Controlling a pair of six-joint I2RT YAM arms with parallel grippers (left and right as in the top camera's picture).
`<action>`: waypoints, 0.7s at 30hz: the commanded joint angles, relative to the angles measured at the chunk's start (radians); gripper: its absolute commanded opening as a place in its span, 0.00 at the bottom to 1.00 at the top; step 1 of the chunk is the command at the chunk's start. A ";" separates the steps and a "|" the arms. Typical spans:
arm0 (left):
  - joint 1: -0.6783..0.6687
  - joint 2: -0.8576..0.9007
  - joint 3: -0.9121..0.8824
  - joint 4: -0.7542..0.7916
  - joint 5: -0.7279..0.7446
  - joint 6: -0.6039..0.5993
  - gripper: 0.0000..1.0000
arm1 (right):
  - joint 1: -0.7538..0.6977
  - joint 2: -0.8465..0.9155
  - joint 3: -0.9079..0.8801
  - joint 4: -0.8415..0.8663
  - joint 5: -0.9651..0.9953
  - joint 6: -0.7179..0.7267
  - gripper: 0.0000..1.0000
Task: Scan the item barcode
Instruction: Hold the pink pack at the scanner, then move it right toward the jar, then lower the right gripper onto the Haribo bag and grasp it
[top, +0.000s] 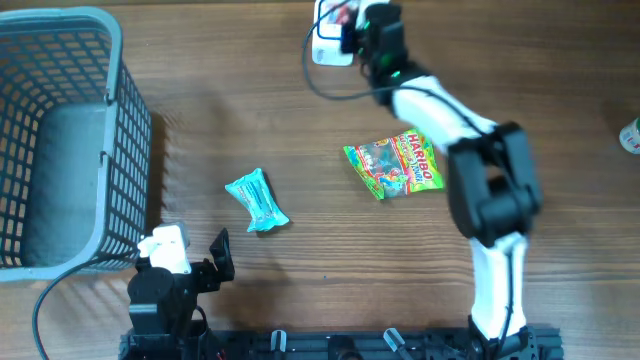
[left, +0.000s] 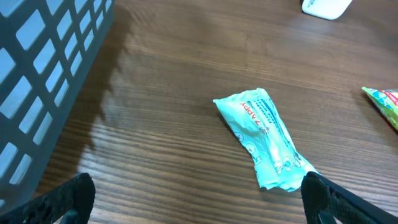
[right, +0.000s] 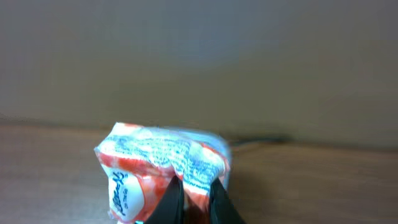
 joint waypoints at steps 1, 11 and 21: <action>-0.005 -0.005 -0.005 0.002 -0.013 0.023 1.00 | -0.125 -0.205 0.020 -0.238 0.327 -0.087 0.04; -0.005 -0.005 -0.005 0.002 -0.013 0.023 1.00 | -0.671 -0.112 -0.058 -0.733 0.414 0.047 0.05; -0.005 -0.005 -0.005 0.002 -0.013 0.023 1.00 | -0.735 -0.151 -0.021 -0.780 0.238 0.044 1.00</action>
